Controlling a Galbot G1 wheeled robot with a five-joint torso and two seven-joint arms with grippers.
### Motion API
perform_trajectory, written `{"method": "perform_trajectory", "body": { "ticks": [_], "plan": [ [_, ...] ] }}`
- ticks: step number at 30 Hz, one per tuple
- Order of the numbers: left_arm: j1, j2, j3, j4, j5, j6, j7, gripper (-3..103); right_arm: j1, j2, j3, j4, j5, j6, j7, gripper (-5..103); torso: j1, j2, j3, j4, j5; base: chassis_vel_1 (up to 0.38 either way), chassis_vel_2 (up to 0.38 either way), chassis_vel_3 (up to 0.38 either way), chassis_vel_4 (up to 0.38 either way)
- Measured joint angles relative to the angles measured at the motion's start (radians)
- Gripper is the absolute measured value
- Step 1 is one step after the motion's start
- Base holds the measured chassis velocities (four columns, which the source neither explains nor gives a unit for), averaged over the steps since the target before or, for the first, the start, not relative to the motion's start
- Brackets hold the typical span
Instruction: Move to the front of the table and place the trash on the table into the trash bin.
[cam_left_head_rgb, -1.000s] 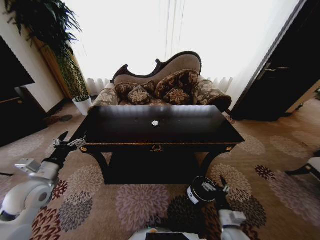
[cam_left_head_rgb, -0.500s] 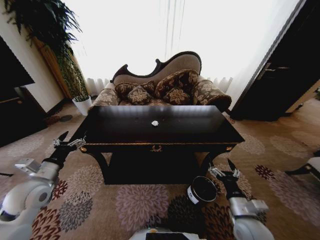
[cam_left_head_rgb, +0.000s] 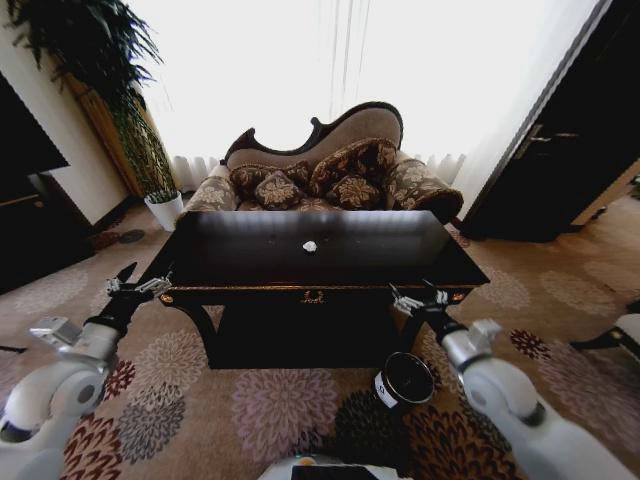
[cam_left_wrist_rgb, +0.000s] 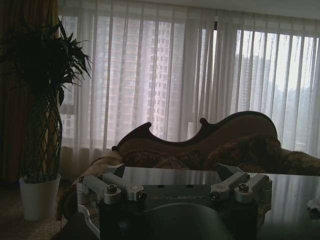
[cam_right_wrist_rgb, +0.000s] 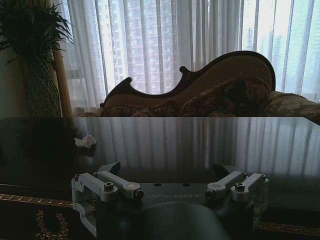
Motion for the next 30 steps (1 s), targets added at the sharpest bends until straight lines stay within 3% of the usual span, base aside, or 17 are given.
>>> {"method": "perform_trajectory", "body": {
  "ticks": [4, 9, 15, 16, 21, 30],
  "plan": [
    [0.000, 0.000, 0.000, 0.000, 0.000, 0.000, 0.000, 100, 0.236, -0.083, -0.177, -0.080, 0.068, -0.031, 0.039, 100, 0.000, 0.000, 0.000, 0.0001, 0.0000, 0.000, 0.000, 0.000, 0.000],
    [0.000, 0.000, 0.000, 0.000, 0.000, 0.000, 0.000, 100, 0.386, -0.093, -0.322, -0.144, 0.069, -0.034, 0.048, 100, 0.000, 0.000, 0.000, 0.0002, 0.0000, 0.000, 0.000, 0.000, 0.000],
    [0.000, 0.000, 0.000, 0.000, 0.000, 0.000, 0.000, 100, 0.668, -0.065, -0.575, -0.268, 0.007, -0.011, 0.036, 100, 0.000, 0.000, 0.000, 0.0000, -0.0001, 0.000, 0.000, 0.000, 0.000],
    [0.000, 0.000, 0.000, 0.000, 0.000, 0.000, 0.000, 100, 0.668, -0.065, -0.575, -0.268, 0.007, -0.011, 0.036, 100, 0.000, 0.000, 0.000, 0.0000, -0.0001, 0.000, 0.000, 0.000, 0.000],
    [0.000, 0.000, 0.000, 0.000, 0.000, 0.000, 0.000, 100, 0.872, -0.010, -0.800, -0.352, 0.019, -0.008, 0.038, 100, 0.000, 0.000, 0.000, 0.0000, -0.0001, 0.000, 0.000, 0.000, 0.000],
    [0.000, 0.000, 0.000, 0.000, 0.000, 0.000, 0.000, 100, 1.060, 0.083, -1.010, -0.452, 0.040, -0.015, 0.049, 100, 0.000, 0.000, 0.000, 0.0000, -0.0002, 0.000, 0.000, 0.000, 0.000]
  ]
}}
